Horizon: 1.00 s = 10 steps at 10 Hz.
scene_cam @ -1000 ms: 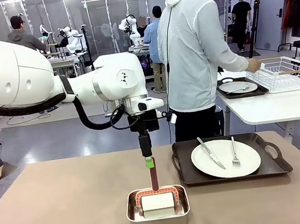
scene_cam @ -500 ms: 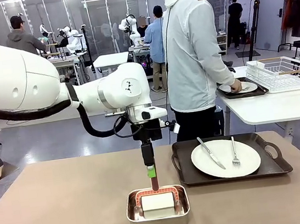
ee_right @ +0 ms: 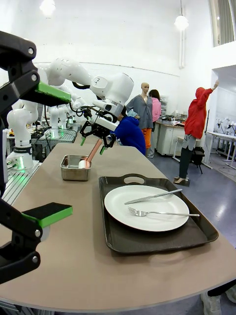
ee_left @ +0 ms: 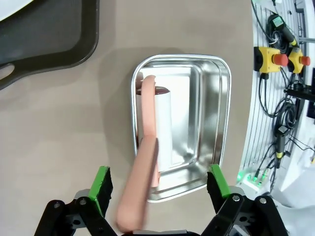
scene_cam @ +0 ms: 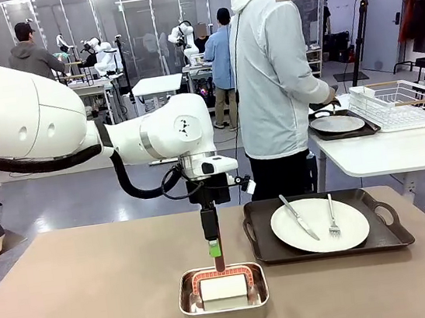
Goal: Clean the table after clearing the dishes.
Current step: When the left (or right) Handle tray is removed, use the left hand (or right hand) to clean the left (or right) side of the table with the Lint Roller.
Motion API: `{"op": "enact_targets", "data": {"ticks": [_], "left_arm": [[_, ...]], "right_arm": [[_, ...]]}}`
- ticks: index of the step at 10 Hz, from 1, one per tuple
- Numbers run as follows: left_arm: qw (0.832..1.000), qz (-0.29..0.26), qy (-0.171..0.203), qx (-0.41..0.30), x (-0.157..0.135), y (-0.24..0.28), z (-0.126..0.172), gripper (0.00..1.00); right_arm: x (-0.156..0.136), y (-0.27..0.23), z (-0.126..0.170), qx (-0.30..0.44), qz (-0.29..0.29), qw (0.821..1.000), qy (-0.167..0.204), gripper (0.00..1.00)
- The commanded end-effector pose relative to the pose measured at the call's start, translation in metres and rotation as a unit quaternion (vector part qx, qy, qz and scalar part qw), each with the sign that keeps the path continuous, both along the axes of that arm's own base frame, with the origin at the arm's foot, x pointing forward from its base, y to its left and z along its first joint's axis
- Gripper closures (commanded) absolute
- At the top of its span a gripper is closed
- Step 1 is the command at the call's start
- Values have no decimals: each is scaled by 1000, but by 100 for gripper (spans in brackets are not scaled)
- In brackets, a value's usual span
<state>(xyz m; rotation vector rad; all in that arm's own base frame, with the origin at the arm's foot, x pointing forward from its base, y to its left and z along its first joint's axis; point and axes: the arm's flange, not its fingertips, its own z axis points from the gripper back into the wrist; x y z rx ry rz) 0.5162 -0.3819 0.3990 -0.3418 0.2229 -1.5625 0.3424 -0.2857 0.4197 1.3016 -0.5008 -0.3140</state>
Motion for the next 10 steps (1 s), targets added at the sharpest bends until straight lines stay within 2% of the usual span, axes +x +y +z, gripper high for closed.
{"op": "enact_targets", "data": {"ticks": [1, 2, 3, 5, 6, 7, 10], "left_arm": [[1000, 8, -8, -8, -6, -4, -6, 41], [1000, 11, -9, -11, -5, -5, -5, 68], [1000, 8, -11, -11, -6, -6, -4, 100], [1000, 8, -10, -9, -6, -7, -2, 100], [1000, 9, -11, -8, -6, -7, 0, 94], [1000, 7, -10, -4, -7, -8, 1, 100], [1000, 21, -4, 12, -7, -10, 5, 100]], "right_arm": [[-2, 1, 4, 3, -1, 1000, -2, 0], [-2, 1, 4, 3, -1, 1000, -2, 0], [-2, 1, 4, 3, -1, 1000, -2, 0], [-2, 1, 4, 3, -1, 1000, -2, 0], [-2, 1, 4, 3, -1, 1000, -2, 0], [-2, 1, 4, 3, -1, 1000, -2, 0], [-2, 1, 4, 3, -1, 1000, -2, 0]]}}
